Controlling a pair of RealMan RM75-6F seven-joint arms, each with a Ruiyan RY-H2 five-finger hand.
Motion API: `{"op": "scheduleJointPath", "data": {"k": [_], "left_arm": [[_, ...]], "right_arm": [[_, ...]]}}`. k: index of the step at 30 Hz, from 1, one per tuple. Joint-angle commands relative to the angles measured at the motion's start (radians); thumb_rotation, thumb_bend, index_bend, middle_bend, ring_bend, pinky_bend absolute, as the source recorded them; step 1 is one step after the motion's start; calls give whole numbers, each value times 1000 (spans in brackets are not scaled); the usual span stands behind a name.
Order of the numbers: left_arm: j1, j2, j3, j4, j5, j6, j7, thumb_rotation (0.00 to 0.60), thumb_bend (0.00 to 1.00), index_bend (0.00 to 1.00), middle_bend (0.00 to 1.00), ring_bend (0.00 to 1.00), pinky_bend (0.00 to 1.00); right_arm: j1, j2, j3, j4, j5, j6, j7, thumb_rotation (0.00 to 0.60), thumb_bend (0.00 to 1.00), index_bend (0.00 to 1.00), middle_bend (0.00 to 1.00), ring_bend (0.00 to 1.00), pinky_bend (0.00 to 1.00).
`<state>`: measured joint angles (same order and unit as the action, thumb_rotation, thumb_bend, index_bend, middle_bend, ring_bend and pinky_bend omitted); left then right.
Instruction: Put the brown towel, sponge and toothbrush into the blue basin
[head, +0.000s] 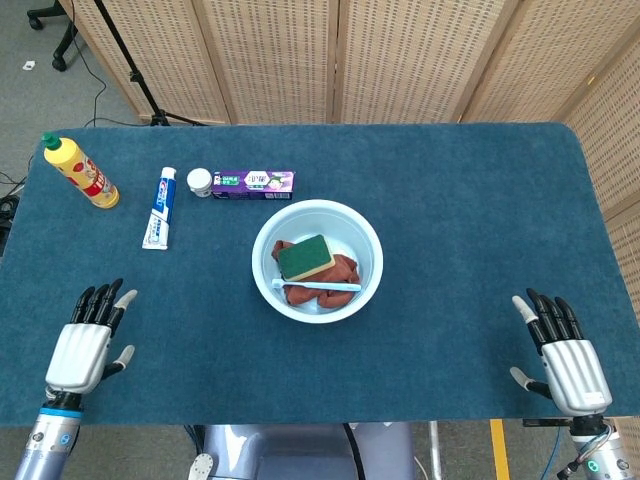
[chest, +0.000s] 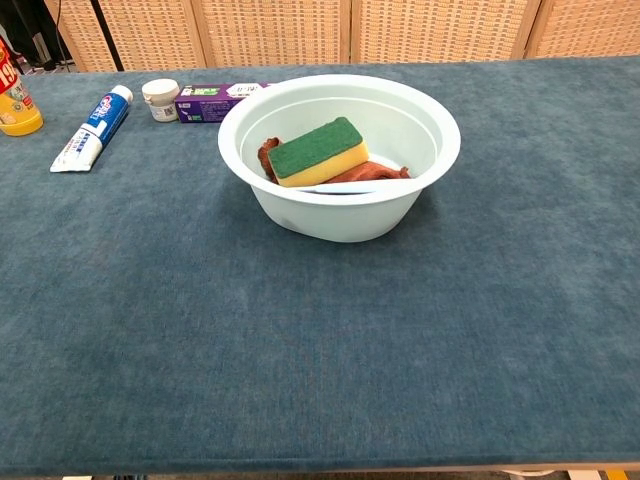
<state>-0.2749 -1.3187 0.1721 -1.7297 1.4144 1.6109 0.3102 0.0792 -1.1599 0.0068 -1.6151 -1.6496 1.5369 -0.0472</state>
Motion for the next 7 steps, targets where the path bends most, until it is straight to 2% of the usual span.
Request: {"op": "scheduleJointPath", "data": {"k": [1,7], "left_arm": [[17,2,-10,19,33,19,-35,600,277,0,0,0,0],[32,-1,-34,34,33,-5,-48,600,277,0,0,0,0]], "right_arm": [[0,-1,0,-2,1,-3,-5,600,105,11,0,0,0],[0,-3,-5,-5,-7,-6,-14,600,105,11,0,0,0]]}}
